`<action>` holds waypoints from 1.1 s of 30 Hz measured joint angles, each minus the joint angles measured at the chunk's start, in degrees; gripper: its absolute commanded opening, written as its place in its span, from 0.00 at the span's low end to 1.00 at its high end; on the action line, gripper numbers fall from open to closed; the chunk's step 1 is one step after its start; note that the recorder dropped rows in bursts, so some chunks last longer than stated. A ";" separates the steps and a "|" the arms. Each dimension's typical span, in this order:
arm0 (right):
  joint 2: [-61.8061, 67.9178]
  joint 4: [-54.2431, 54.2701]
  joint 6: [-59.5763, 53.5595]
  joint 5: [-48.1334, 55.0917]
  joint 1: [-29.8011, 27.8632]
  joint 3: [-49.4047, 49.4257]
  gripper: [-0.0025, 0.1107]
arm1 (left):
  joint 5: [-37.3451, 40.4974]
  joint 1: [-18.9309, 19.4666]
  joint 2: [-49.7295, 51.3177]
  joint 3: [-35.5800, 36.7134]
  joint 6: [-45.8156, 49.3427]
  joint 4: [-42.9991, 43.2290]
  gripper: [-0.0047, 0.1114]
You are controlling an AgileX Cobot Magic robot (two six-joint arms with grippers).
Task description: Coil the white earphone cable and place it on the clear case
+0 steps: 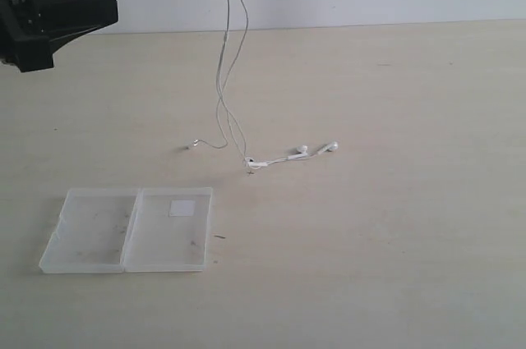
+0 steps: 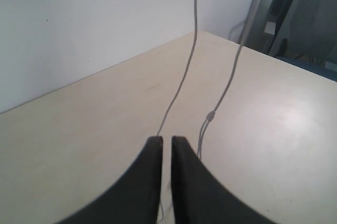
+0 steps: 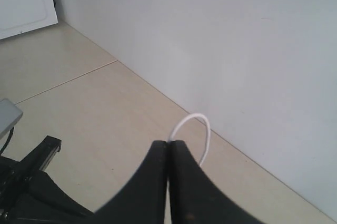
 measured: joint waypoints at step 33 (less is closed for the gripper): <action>2.14 -1.94 2.66 -0.22 0.00 0.00 0.02 | 4.03 -7.60 16.10 -10.54 4.18 -0.11 0.63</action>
